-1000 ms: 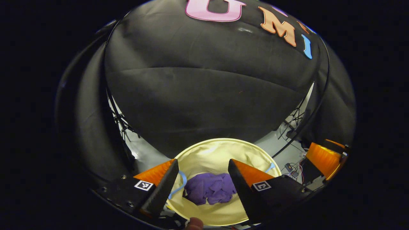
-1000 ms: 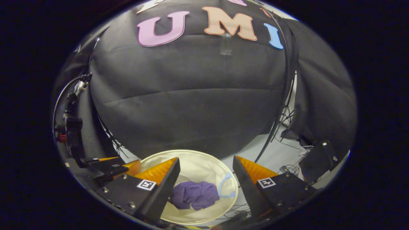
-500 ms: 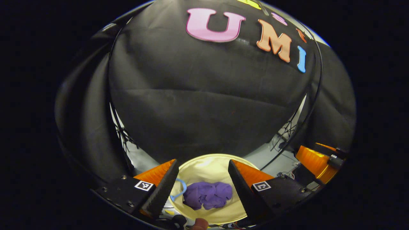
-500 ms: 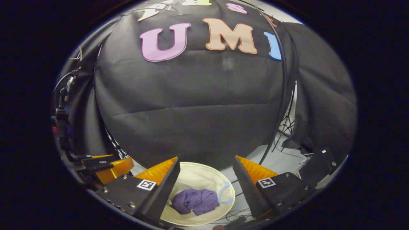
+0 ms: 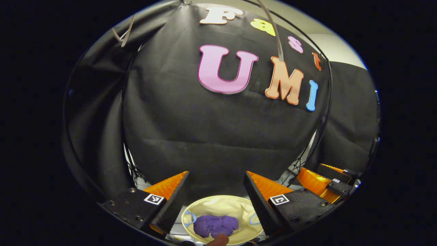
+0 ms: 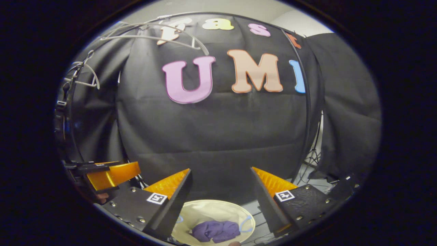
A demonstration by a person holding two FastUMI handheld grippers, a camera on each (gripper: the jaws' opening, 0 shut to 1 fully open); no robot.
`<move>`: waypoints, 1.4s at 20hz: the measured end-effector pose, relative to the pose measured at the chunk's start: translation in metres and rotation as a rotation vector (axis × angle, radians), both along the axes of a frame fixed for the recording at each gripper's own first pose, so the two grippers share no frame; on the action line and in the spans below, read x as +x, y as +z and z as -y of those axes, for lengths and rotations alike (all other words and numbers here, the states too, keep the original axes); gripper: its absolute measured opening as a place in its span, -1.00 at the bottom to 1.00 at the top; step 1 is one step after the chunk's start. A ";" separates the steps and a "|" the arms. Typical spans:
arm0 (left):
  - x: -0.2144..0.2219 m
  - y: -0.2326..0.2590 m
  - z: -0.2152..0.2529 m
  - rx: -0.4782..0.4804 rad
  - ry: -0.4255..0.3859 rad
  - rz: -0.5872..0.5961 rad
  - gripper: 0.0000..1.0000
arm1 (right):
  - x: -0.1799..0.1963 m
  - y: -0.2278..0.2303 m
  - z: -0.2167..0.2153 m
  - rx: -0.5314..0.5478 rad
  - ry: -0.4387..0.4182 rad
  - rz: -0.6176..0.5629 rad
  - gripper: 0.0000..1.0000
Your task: Grasp the clothes on the hanger with both hands and then place them into the laundry hamper below.
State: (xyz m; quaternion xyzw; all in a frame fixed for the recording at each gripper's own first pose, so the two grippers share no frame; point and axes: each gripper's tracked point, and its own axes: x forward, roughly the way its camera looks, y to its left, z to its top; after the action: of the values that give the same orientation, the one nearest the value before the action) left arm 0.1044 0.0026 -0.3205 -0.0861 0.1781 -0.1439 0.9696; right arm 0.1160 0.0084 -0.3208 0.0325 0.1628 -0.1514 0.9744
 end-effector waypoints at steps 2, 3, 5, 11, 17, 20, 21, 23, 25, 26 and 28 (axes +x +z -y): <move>0.001 0.035 -0.006 -0.002 0.024 0.054 0.84 | 0.004 0.029 -0.005 -0.013 0.026 0.039 1.00; -0.003 0.051 -0.008 -0.018 0.033 0.071 0.92 | 0.006 0.042 -0.006 -0.021 0.036 0.053 0.99; -0.013 0.072 -0.014 -0.029 0.032 0.071 0.84 | 0.005 0.068 -0.013 -0.018 0.058 0.092 0.98; -0.027 0.134 -0.020 0.092 0.050 0.165 0.92 | -0.011 0.140 -0.018 0.054 0.126 0.164 1.00; -0.046 0.189 -0.021 0.096 0.077 0.222 0.91 | -0.025 0.192 -0.003 0.089 0.177 0.173 0.98; -0.050 0.208 -0.021 0.092 0.092 0.241 0.84 | -0.036 0.216 0.004 0.093 0.181 0.190 0.98; -0.052 0.218 -0.019 0.086 0.093 0.257 0.84 | -0.039 0.226 0.006 0.085 0.187 0.201 0.98; -0.056 0.235 -0.024 0.079 0.115 0.298 0.84 | -0.048 0.238 0.001 0.066 0.210 0.216 0.98; -0.061 0.251 -0.026 0.065 0.133 0.331 0.83 | -0.055 0.244 0.000 0.036 0.225 0.227 0.97; -0.063 0.259 -0.025 0.056 0.139 0.344 0.84 | -0.060 0.246 -0.001 0.025 0.235 0.232 0.99; -0.070 0.268 -0.019 0.050 0.146 0.360 0.83 | -0.066 0.253 -0.006 0.019 0.261 0.252 0.87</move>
State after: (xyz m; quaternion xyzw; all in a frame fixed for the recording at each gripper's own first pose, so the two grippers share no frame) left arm 0.0341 0.0213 -0.0524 -0.0473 -0.0016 -0.0816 0.9955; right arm 0.0504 0.0146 -0.0678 0.0389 0.0438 -0.0169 0.9981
